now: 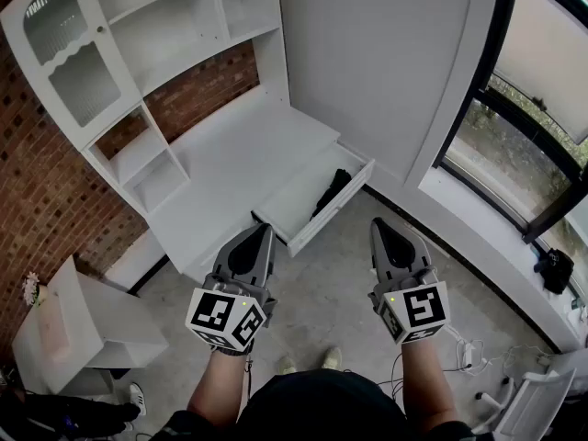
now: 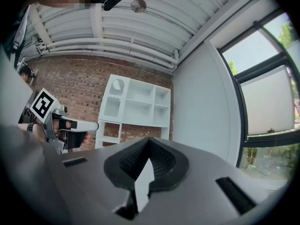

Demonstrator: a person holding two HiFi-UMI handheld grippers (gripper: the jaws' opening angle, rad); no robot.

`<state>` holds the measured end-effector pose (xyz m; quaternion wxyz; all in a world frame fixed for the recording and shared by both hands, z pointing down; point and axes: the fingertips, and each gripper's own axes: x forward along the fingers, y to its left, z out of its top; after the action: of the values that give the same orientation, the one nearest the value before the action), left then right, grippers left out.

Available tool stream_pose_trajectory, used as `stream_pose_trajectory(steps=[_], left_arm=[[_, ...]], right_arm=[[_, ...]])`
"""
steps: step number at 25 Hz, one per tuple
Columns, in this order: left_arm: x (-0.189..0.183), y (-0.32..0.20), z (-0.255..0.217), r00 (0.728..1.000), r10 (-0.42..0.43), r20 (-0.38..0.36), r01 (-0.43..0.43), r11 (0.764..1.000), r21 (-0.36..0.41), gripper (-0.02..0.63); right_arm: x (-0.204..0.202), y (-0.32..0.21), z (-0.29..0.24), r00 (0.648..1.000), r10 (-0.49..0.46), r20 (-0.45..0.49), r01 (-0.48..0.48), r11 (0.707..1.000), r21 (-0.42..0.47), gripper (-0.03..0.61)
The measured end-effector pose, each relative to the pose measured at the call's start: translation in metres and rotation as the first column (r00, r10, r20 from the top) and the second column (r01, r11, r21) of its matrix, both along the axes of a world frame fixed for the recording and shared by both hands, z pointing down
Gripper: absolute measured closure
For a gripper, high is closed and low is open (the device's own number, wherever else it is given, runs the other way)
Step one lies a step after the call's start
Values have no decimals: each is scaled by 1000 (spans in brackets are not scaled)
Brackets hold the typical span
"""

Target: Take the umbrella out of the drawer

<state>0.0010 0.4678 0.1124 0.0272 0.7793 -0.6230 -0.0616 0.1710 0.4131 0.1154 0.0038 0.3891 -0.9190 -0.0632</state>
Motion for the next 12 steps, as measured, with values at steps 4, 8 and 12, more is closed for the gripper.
stream_pose_trajectory(steps=[4,8,12], left_arm=[[9,-1,0,1000,1,2,-1,1000,1,607],[15,-2,0,1000,0,-2,0,1000,0,607],[20,-5,1,1000,-7,-12,7,1000,-2,607]], right_arm=[[7,0,-1,1000,-2,4,2,1000,-8,574],[12,0,-2,1000,-5,8,5,1000,-18,574],[17,-3,4,1000,-27,3,27,999,-39,574]])
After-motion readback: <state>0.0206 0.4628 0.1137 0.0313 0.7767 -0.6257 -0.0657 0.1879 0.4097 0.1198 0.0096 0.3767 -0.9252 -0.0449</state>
